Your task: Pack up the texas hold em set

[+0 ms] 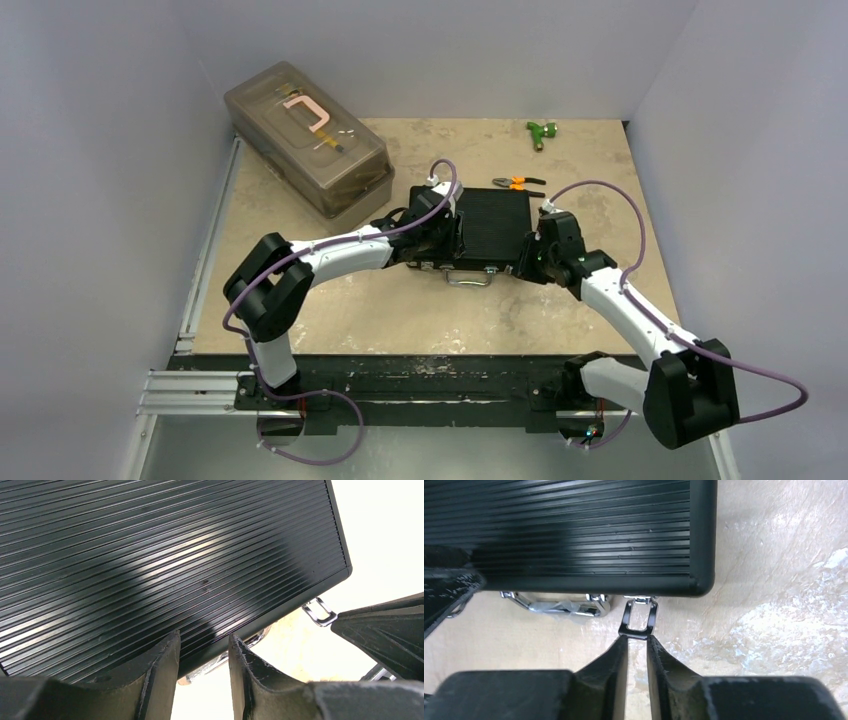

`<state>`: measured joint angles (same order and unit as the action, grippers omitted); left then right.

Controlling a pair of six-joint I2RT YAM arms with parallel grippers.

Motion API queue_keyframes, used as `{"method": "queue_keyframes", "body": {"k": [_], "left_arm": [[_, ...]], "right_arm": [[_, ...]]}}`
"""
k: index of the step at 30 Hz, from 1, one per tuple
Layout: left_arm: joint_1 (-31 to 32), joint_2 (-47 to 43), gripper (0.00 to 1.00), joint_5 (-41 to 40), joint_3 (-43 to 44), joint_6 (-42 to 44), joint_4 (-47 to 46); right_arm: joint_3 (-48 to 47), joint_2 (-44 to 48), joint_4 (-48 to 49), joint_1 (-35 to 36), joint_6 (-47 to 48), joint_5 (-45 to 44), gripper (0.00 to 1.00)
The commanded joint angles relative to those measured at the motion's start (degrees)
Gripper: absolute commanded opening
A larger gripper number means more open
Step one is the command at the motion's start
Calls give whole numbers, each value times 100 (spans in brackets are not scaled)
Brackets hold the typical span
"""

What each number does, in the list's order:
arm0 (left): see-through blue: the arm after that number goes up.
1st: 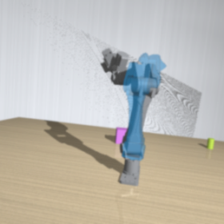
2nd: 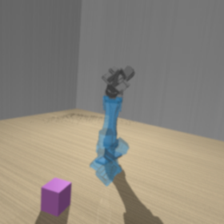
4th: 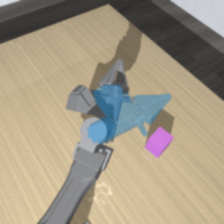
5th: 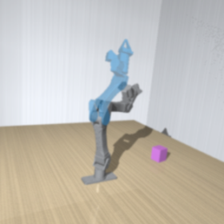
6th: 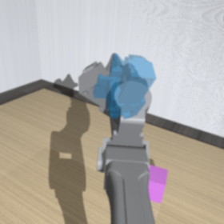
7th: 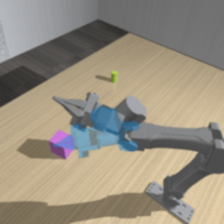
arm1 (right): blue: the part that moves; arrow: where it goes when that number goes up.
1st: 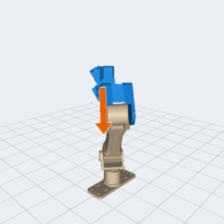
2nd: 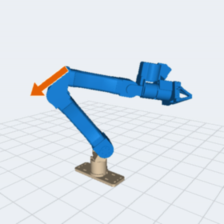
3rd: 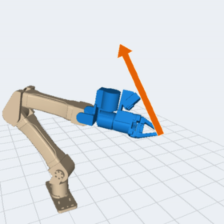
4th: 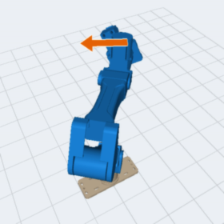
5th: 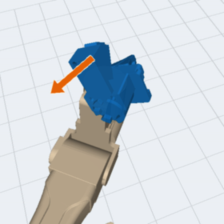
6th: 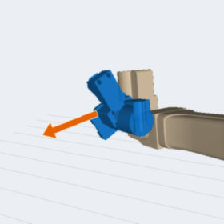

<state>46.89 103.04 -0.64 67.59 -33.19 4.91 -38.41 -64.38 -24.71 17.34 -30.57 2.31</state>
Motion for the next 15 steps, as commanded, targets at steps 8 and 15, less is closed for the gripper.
{"method": "queue_keyframes", "body": {"k": [8,15], "left_arm": [[-29,190,39,12,-334,-57,652],[-28,198,39,27,-334,-56,651]], "right_arm": [[-223,-217,-15,272,329,-254,15],[432,-507,603,295,-149,-255,15]]}}
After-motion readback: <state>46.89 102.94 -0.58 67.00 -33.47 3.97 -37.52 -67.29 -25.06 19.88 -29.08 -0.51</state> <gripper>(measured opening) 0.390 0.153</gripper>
